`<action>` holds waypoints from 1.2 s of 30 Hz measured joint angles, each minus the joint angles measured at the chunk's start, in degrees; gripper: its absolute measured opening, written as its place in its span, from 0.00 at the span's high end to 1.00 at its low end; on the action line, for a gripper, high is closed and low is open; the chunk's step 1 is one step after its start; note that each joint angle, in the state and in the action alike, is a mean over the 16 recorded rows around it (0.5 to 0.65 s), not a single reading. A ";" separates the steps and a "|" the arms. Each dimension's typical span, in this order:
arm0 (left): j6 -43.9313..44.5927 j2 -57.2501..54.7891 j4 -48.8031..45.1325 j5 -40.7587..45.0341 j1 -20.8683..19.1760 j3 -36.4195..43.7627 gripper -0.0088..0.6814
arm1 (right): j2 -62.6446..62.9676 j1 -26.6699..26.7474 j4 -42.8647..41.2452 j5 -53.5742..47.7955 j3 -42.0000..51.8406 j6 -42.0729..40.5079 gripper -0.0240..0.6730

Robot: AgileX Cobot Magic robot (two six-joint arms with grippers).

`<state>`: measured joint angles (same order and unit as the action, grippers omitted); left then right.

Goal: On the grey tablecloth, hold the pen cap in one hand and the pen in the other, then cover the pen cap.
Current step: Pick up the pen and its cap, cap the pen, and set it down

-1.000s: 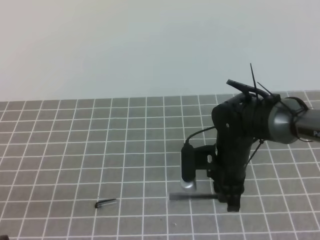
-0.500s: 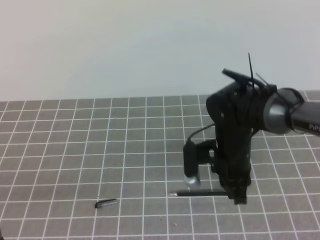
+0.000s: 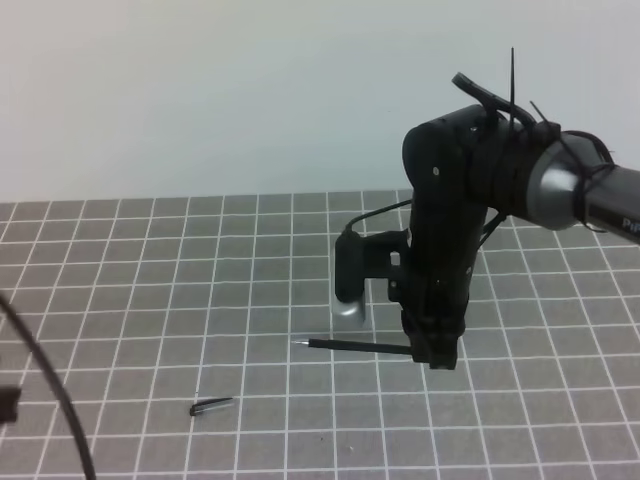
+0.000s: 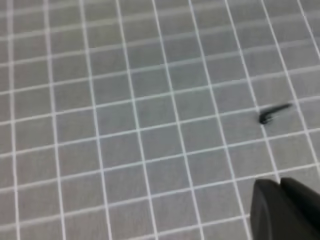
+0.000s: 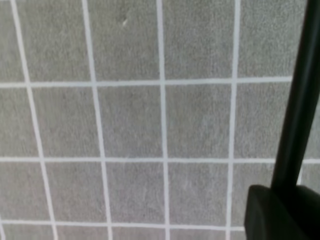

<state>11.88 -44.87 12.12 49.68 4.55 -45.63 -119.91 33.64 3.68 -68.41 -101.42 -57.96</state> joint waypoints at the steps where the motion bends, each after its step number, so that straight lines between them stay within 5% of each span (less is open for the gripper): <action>1: 1.44 -1.86 0.49 0.42 0.00 -1.21 0.99 | 0.00 -0.05 0.06 -0.06 -0.16 0.01 0.97; 12: 26.74 -20.54 13.18 -2.68 0.01 -7.30 0.94 | 0.00 -2.09 1.04 -0.58 -0.39 3.91 0.97; 21: 45.95 -34.38 22.81 -3.03 1.48 -7.31 0.62 | 0.00 -4.88 2.03 -0.60 -0.39 12.36 0.97; 28: 48.32 -42.87 18.05 -6.22 6.78 -7.31 0.37 | 0.00 -5.74 2.62 -0.60 -0.39 15.77 0.97; 36: 46.81 -48.80 6.05 -12.70 14.49 -7.31 0.35 | 0.00 -5.77 3.19 -0.60 -0.39 15.88 0.97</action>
<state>58.69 -93.67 18.17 36.99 19.03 -52.94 -119.91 27.87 6.87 -69.01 -101.82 -42.08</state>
